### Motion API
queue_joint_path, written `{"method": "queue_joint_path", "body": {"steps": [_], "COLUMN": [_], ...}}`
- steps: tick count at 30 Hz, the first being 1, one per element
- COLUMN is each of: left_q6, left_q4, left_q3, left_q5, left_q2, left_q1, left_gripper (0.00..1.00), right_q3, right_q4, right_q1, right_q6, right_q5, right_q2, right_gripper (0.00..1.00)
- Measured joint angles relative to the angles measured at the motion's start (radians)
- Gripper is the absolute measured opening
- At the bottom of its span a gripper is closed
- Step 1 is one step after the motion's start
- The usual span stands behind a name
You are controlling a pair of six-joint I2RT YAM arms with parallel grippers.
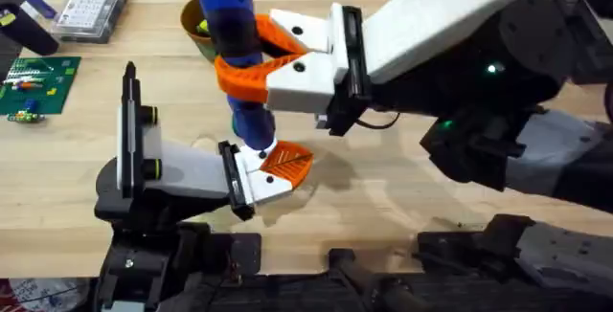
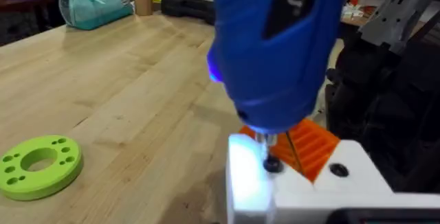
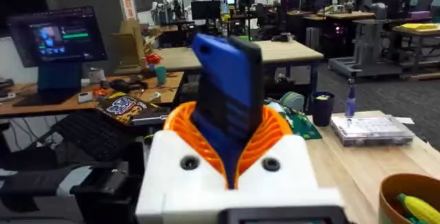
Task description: Pick up the gripper from the table and insert it into the empty holder that is missing its gripper. Then pick up a screw, insert it into the mounting hole, and use the screwdriver to tighten it. Finally, clean up the table by picking up the vegetable and placing it into the bucket.
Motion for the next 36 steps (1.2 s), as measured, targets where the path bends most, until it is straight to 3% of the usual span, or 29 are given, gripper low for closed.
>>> {"method": "queue_joint_path", "body": {"steps": [36], "left_q6": [0.000], "left_q4": [0.000], "left_q3": [0.000], "left_q5": [0.000], "left_q2": [0.000], "left_q1": [0.000], "left_gripper": [0.010], "right_q3": [0.000], "right_q4": [-0.005], "right_q1": [0.000], "right_q6": [0.031], "right_q5": [-0.004], "right_q2": [0.000], "right_gripper": [0.027]}}
